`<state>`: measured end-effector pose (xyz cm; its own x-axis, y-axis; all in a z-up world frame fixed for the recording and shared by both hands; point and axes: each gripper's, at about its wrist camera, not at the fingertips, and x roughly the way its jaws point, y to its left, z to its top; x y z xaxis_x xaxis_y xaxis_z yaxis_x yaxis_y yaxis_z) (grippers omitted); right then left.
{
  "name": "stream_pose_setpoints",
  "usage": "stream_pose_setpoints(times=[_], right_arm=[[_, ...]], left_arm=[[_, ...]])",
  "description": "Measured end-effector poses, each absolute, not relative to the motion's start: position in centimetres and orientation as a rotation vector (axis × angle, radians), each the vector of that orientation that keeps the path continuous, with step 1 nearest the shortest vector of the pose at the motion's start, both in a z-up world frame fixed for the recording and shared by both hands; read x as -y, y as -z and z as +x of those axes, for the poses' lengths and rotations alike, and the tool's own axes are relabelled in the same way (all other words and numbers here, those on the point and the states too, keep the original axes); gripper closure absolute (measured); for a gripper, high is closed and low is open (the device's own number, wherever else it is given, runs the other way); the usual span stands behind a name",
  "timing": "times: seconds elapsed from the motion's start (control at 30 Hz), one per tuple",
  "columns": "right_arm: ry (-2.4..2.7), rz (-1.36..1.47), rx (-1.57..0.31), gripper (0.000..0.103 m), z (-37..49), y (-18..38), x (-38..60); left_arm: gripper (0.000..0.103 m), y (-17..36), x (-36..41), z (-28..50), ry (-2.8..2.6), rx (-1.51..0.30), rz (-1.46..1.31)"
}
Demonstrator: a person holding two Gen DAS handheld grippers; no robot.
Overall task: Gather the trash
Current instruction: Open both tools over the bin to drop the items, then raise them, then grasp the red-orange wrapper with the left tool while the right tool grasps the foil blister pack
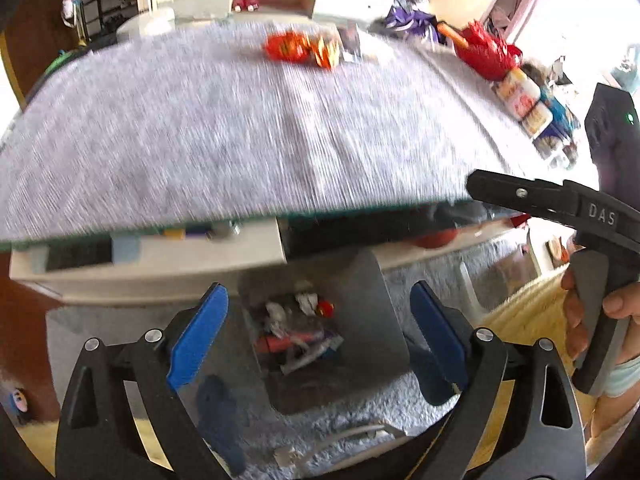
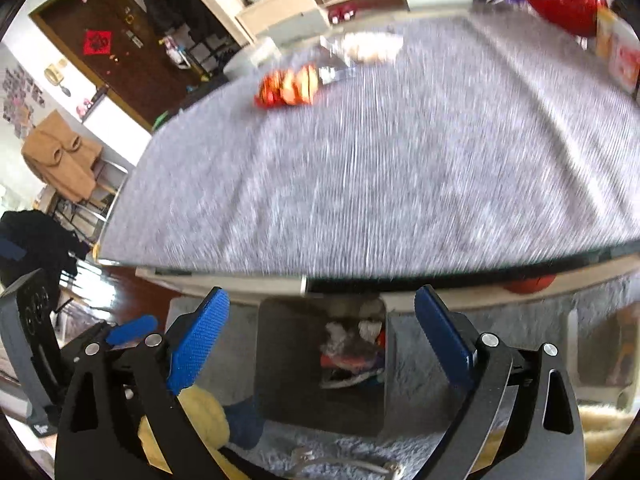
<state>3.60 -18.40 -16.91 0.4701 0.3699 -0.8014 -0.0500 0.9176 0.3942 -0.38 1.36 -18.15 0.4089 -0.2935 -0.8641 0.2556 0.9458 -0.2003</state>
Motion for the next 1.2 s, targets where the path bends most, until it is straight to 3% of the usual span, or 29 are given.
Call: stream_pose_setpoints(times=[0.47, 0.8, 1.03, 1.2], right_arm=[[-0.202, 0.291, -0.972, 0.008, 13.5, 10.4, 20.6], [-0.199, 0.278, -0.97, 0.009, 22.0, 10.5, 18.8], [-0.241, 0.293, -1.05, 0.048, 26.1, 14.1, 17.7], [-0.252, 0.217, -1.065, 0.051, 27.6, 15.4, 16.1]], left_arm=[[0.013, 9.8, -2.4, 10.8, 0.268, -0.971, 0.033], [0.013, 10.8, -0.8, 21.2, 0.202, -0.982, 0.052], [0.016, 14.7, -0.4, 24.9, 0.229, -1.057, 0.029], [0.02, 16.0, -0.2, 26.0, 0.258, -1.077, 0.023]])
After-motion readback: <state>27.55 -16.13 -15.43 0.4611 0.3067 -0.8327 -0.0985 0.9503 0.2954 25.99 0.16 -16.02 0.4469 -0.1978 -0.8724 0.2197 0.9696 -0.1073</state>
